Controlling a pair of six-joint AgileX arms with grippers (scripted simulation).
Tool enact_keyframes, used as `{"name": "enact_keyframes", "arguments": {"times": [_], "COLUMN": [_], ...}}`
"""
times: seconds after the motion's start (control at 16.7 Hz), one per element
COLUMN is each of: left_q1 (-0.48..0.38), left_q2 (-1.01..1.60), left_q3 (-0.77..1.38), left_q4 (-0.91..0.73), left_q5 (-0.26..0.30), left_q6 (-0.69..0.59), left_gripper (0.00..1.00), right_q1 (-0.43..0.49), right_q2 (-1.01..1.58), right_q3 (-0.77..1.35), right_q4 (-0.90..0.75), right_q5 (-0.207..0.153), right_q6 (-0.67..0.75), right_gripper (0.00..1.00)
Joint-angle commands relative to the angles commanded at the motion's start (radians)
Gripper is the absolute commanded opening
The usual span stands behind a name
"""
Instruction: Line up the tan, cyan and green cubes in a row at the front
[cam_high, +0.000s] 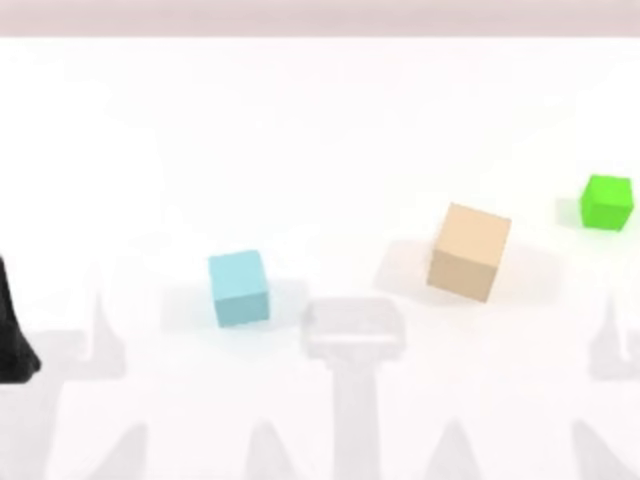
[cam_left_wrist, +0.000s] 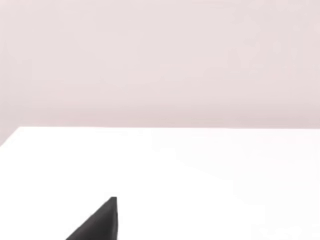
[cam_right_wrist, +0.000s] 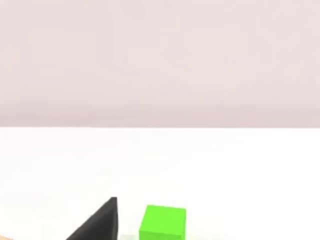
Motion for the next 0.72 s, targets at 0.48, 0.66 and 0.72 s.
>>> {"name": "enact_keyframes", "arguments": {"times": [0.48,0.66,0.72], "left_q1": [0.0,0.0,0.0], "left_q2": [0.0,0.0,0.0], "left_q3": [0.0,0.0,0.0], "left_q4": [0.0,0.0,0.0], "left_q5": [0.0,0.0,0.0], "left_q6": [0.0,0.0,0.0], "left_gripper": [1.0,1.0,1.0], "right_q1": [0.009,0.015,0.017], "right_q2": [0.215,0.464,0.569], "right_q3": [0.217,0.457,0.551], "right_q4": [-0.146,-0.296,-0.354], "right_q5": [-0.003,-0.002,-0.002], "right_q6": [0.029,0.055,0.064], "right_gripper": [1.0,1.0,1.0]}}
